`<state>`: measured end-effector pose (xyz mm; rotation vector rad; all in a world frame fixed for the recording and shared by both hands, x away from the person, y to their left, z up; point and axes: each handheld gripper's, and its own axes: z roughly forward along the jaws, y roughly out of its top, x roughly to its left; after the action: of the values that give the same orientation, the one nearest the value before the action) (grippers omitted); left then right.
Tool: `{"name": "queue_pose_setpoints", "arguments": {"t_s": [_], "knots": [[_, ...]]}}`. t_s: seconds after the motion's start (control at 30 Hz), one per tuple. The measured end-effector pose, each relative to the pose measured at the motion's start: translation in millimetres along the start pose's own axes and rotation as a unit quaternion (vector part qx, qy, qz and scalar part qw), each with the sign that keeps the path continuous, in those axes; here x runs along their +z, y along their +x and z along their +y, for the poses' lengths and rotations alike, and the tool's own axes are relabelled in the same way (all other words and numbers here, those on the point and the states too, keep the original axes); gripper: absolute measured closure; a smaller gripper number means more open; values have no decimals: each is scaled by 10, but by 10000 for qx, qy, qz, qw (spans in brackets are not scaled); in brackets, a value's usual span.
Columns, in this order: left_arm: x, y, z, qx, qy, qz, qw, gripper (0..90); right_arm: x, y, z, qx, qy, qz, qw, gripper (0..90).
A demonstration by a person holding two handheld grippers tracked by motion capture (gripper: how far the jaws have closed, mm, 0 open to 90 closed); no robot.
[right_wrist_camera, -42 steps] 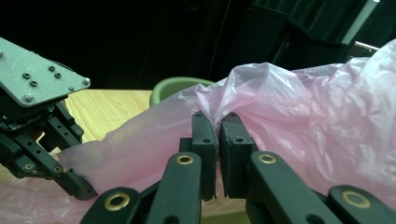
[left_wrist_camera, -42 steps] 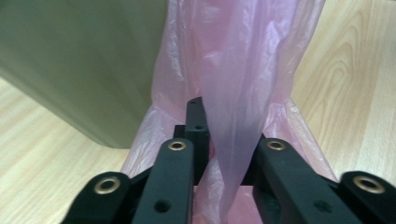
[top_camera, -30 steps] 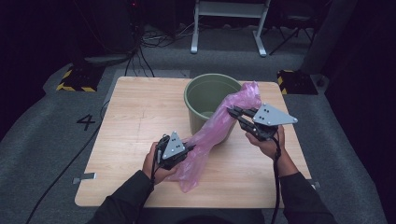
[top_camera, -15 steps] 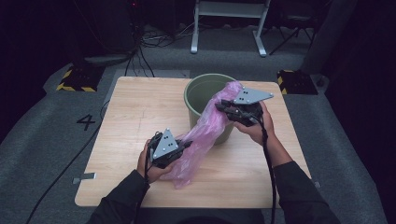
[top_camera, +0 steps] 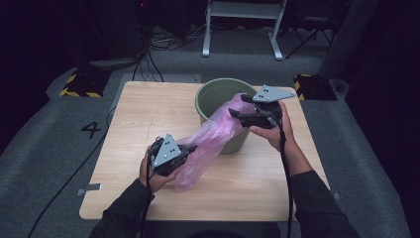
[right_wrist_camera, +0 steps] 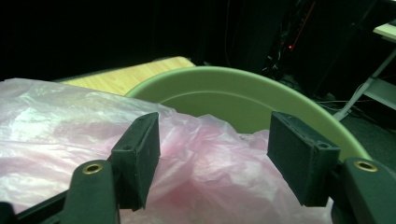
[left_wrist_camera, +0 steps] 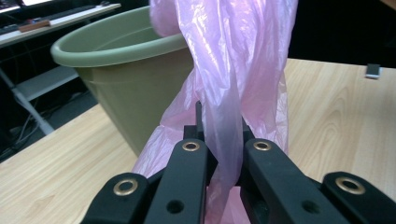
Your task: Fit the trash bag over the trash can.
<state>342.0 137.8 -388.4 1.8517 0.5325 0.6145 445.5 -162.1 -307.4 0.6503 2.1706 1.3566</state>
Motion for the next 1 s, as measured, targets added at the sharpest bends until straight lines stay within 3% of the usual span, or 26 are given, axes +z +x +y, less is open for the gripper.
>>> {"name": "queue_pose_setpoints", "arguments": {"t_s": [0.07,0.33,0.47,0.6,0.73,0.77,0.83,1.0], "knots": [[2,17,6,-10,17,-3,10000,890,-53,-18,2,101,-55,20,9999,338],[47,49,16,-108,49,-37,9999,890,-257,55,-82,-138,-151,547,9983,307],[44,58,52,-136,-1,-18,9999,890,-249,95,-146,-141,-104,864,9961,280],[31,67,90,-124,-72,44,9999,890,-206,155,-174,-276,6,990,9947,280],[-2,63,121,-84,-139,62,9998,890,-124,223,-170,-529,125,850,9949,558],[-15,65,131,-83,-146,60,9998,890,-112,235,-164,-609,104,736,9954,629],[-33,69,150,-80,-195,80,9997,889,-97,232,-150,-602,-2,747,9954,729],[17,94,217,-100,-188,7,9998,875,-33,232,-109,-577,26,551,9968,863]]}}
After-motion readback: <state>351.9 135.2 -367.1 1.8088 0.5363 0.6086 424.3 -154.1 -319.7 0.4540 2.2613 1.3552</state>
